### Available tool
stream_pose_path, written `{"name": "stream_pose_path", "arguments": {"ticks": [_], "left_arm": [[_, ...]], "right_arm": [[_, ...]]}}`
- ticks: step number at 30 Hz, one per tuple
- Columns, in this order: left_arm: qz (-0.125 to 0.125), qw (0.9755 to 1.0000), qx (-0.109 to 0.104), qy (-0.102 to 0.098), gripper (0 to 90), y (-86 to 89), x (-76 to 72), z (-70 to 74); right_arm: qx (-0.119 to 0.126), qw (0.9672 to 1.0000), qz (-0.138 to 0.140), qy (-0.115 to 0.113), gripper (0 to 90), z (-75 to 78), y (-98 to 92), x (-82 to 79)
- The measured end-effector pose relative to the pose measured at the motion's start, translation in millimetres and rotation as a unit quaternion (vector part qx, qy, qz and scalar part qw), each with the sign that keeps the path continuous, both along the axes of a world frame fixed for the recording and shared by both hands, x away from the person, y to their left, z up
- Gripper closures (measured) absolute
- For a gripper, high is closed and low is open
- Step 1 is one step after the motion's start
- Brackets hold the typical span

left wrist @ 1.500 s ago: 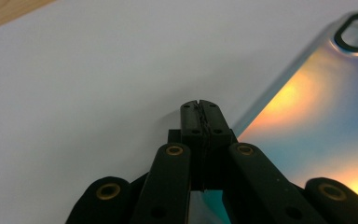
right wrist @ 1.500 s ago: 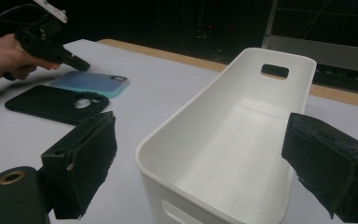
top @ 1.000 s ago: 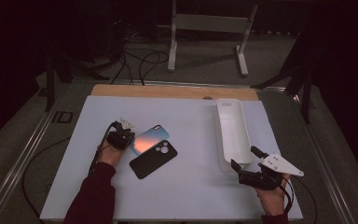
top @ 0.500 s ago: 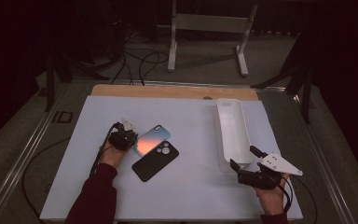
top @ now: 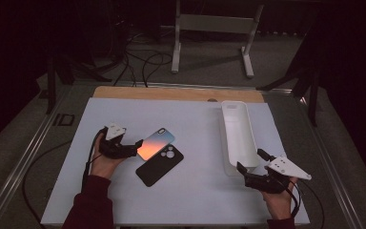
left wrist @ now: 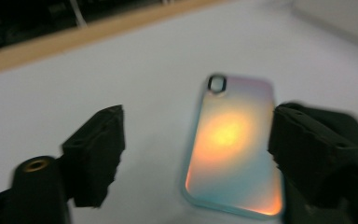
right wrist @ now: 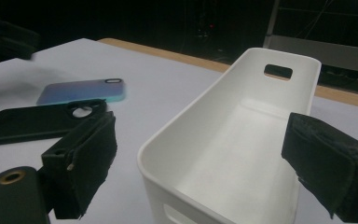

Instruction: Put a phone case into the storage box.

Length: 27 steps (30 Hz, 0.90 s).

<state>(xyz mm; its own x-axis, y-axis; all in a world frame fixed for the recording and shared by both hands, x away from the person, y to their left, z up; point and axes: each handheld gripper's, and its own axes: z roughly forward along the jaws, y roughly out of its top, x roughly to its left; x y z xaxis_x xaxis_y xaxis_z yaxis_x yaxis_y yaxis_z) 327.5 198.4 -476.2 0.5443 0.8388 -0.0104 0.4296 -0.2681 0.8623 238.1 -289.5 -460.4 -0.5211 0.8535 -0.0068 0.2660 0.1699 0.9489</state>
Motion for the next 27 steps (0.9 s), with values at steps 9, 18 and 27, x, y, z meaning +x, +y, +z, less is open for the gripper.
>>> {"name": "stream_pose_path", "arguments": {"ticks": [9,18,27], "left_arm": [[0.004,0.9979,-0.029,-0.058,0.0,28.3,-58.3,14.6],[0.015,0.9955,-0.050,-0.080,0.0,46.8,-82.6,6.2],[0.021,0.9957,-0.048,-0.076,0.0,49.8,-80.8,4.2]], "right_arm": [[0.002,1.0000,0.002,-0.003,9.5,-1.2,-0.3,-0.1],[0.008,0.9999,0.007,-0.013,9.5,-1.9,-2.9,-0.6],[0.009,0.9998,0.013,-0.013,9.5,-5.3,-0.4,0.9]]}}
